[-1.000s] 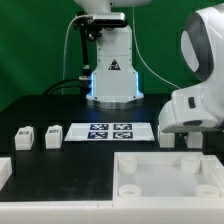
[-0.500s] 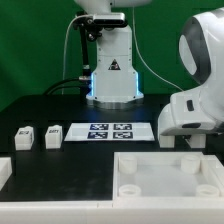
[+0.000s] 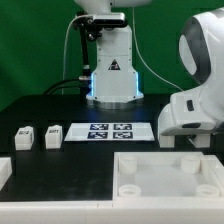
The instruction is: Assemble one leg
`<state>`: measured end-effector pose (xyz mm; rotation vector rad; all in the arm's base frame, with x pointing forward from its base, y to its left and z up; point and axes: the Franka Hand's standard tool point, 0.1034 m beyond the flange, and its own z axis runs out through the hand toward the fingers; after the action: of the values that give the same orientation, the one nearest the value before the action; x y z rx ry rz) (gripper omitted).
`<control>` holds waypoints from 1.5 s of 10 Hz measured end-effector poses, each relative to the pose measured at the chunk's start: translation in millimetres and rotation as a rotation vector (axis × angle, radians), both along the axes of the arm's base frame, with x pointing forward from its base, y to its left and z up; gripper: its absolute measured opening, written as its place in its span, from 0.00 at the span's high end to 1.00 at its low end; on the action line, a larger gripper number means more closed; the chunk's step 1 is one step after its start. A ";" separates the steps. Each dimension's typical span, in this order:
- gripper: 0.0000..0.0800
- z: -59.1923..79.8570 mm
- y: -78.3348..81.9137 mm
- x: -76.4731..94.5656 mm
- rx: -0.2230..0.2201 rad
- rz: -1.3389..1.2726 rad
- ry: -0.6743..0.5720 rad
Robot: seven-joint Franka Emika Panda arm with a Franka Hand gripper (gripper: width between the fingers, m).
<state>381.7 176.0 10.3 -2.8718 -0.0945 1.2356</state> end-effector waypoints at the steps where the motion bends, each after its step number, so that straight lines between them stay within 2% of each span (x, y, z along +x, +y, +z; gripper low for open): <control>1: 0.64 0.0 0.0 0.0 0.000 0.000 0.000; 2: 0.64 0.0 0.0 0.0 0.000 0.000 0.000; 3: 0.64 4.8 -3.6 3.8 0.021 0.021 0.004; 4: 0.64 22.3 -13.4 20.2 0.047 0.036 -0.020; 6: 0.64 67.8 -44.6 52.6 0.100 0.061 -0.096; 7: 0.64 93.7 -62.3 77.7 0.113 0.053 -0.164; 8: 0.64 116.7 -74.4 105.6 0.117 0.037 -0.292; 9: 0.64 138.9 -77.8 115.2 0.110 0.032 -0.362; 10: 0.64 150.9 -74.8 129.7 0.112 0.031 -0.477; 13: 0.64 143.6 -76.2 135.5 0.110 0.022 -0.791; 14: 0.64 137.1 -67.8 133.9 0.124 0.036 -0.891; 15: 0.64 142.6 -72.6 149.1 0.148 0.079 -0.984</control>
Offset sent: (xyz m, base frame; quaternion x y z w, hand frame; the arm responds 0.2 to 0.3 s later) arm 0.0399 -0.0399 0.0559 -0.0269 0.0340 -0.0626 0.9971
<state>530.8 103.3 152.9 -3.0320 -0.2830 -0.2704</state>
